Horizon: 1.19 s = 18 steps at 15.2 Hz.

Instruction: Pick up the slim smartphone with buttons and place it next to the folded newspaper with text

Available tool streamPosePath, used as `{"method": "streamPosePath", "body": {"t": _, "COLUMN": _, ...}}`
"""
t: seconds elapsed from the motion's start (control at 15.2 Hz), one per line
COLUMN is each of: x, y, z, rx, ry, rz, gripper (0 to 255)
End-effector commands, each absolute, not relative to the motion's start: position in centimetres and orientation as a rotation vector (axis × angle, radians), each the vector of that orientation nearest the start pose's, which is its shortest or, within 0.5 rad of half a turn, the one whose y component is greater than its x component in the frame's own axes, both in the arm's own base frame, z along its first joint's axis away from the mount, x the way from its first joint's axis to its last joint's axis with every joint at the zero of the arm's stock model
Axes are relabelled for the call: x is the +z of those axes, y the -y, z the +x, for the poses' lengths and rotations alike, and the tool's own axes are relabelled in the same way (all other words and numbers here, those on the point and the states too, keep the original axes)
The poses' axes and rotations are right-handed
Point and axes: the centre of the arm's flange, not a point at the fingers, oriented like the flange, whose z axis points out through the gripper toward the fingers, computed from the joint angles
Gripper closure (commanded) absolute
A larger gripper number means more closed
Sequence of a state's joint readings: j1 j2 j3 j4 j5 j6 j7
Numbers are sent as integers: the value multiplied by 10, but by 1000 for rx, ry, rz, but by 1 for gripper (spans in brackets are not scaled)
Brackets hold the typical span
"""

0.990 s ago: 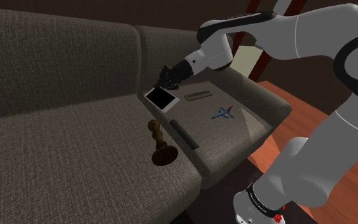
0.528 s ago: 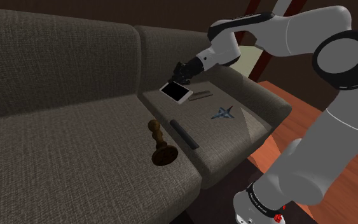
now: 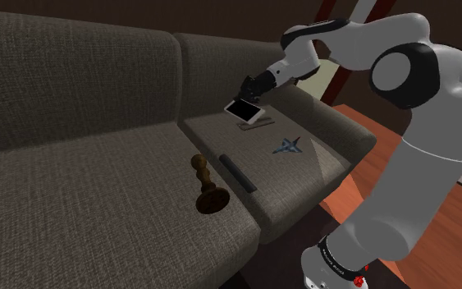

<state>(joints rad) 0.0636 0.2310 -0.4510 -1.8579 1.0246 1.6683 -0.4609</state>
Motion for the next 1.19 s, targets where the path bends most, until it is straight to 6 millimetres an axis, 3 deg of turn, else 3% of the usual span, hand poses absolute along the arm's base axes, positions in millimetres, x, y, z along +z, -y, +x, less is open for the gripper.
{"method": "streamPosePath", "body": {"t": 0.0, "x": 416, "y": 156, "z": 586, "rx": -53, "ry": -281, "rz": -2176, "gripper": 255}}
{"method": "streamPosePath", "body": {"t": 0.07, "x": 416, "y": 172, "z": 590, "rx": -53, "ry": -281, "rz": -2176, "gripper": 255}}
{"method": "streamPosePath", "body": {"t": 1.12, "x": 332, "y": 172, "z": 590, "rx": -53, "ry": -281, "rz": -2176, "gripper": 255}}
